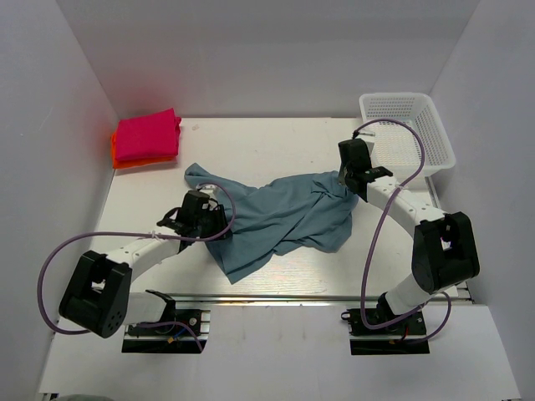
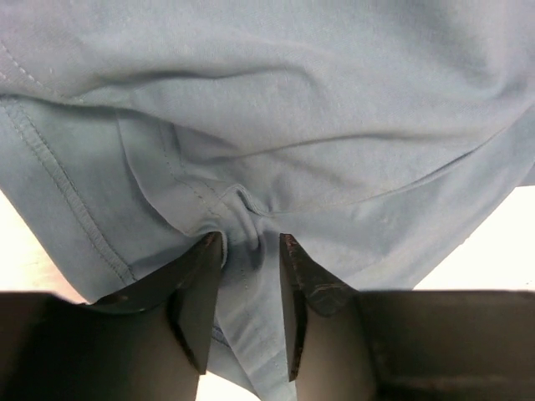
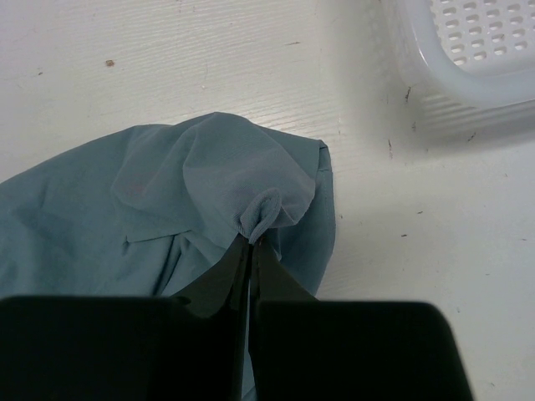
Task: Fold and stack the t-shirts
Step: Flatten out the tshirt
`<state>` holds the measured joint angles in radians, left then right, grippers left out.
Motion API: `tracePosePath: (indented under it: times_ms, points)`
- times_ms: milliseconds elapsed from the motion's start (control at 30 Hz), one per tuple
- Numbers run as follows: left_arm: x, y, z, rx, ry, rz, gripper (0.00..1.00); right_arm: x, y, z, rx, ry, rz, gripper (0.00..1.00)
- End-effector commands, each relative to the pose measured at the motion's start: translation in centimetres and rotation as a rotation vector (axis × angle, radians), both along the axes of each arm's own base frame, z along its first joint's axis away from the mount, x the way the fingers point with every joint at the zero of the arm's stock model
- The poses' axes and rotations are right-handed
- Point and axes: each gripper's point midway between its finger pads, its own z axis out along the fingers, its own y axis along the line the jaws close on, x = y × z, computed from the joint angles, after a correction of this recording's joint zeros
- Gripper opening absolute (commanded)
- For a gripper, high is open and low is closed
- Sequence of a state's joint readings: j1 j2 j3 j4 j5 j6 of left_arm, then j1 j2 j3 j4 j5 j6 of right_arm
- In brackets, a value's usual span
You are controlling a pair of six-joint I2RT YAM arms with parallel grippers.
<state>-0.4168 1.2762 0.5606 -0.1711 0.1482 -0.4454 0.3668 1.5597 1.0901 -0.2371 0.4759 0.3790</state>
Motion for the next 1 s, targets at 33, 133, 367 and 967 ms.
tracePosePath:
  times_ms: [33,133,367,967]
  points:
    - [1.2,-0.9,1.4,-0.022,-0.044,-0.019,0.43,1.0,-0.2,1.5,0.003,-0.042,-0.025,0.0]
    - [0.9,-0.4,0.5,0.008,-0.014,-0.004,0.36,1.1,0.0,1.7,0.001,-0.046,-0.021,0.0]
    - [1.5,0.5,0.3,0.047,-0.03,0.034,0.1,1.1,-0.1,1.8,0.005,-0.049,-0.02,0.0]
    - [5.3,7.1,27.8,0.001,-0.798,0.381,0.0,-1.2,-3.4,20.4,0.047,-0.525,-0.091,0.0]
